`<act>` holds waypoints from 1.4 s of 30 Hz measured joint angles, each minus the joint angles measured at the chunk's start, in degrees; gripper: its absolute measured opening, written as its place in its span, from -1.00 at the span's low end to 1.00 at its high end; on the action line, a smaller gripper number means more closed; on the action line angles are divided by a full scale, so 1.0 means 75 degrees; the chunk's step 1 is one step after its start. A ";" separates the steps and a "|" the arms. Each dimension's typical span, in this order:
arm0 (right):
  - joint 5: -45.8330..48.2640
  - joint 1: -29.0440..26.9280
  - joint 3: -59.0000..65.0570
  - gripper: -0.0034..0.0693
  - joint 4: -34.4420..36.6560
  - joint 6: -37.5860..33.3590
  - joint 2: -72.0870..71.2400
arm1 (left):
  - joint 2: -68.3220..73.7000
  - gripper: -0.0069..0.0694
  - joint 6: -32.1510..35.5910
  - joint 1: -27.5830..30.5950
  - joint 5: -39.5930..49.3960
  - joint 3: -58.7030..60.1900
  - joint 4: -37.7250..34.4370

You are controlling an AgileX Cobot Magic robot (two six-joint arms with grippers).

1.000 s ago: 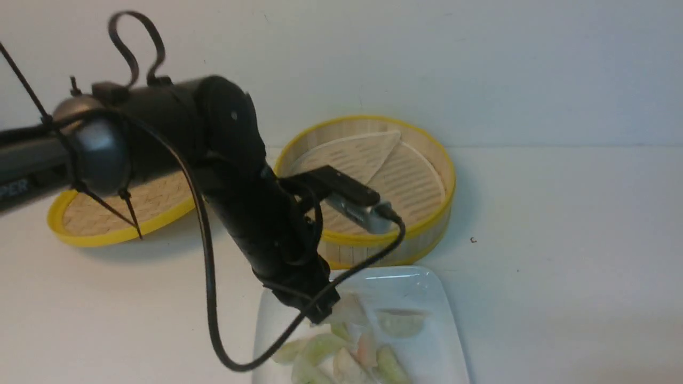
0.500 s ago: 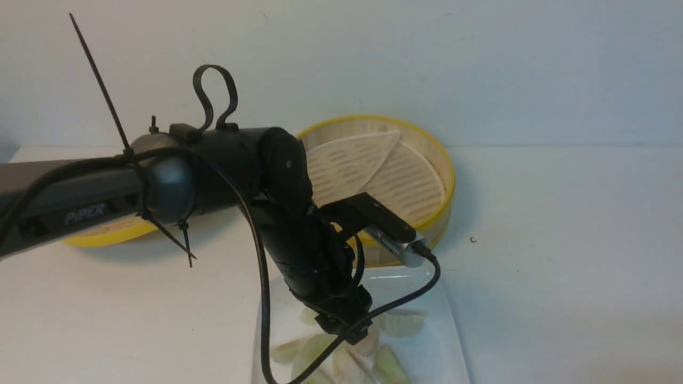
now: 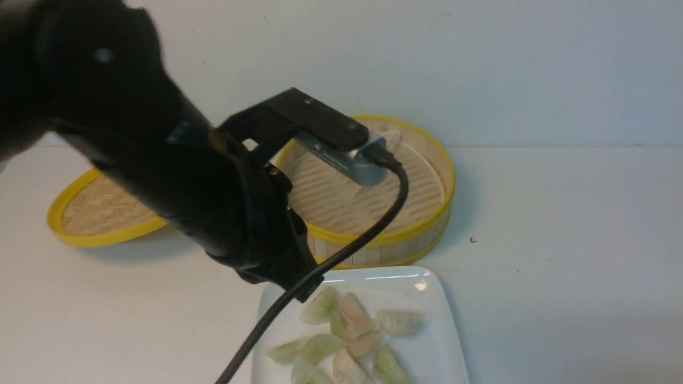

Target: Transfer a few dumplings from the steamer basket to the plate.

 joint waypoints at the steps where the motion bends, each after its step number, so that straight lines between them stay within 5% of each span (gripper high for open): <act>1: 0.0000 0.0000 0.0000 -0.94 0.0000 0.0000 0.0000 | -0.0450 -0.83 -0.0015 0.0000 -0.0281 0.0283 -0.0123; 13: 0.0000 0.0000 0.0000 -0.94 0.0000 0.0000 0.0000 | -0.5278 -0.83 -0.0015 0.0000 -0.4346 0.3828 -0.0533; 30: 0.0000 0.0000 0.0000 -0.94 0.0000 0.0000 0.0000 | -0.6369 -0.83 -0.0015 0.0000 -0.4618 0.4399 -0.0702; 42: 0.0000 0.0000 0.0000 -0.94 0.0000 0.0001 0.0000 | -0.6380 -0.83 0.0014 0.0000 -0.4814 0.4424 0.0140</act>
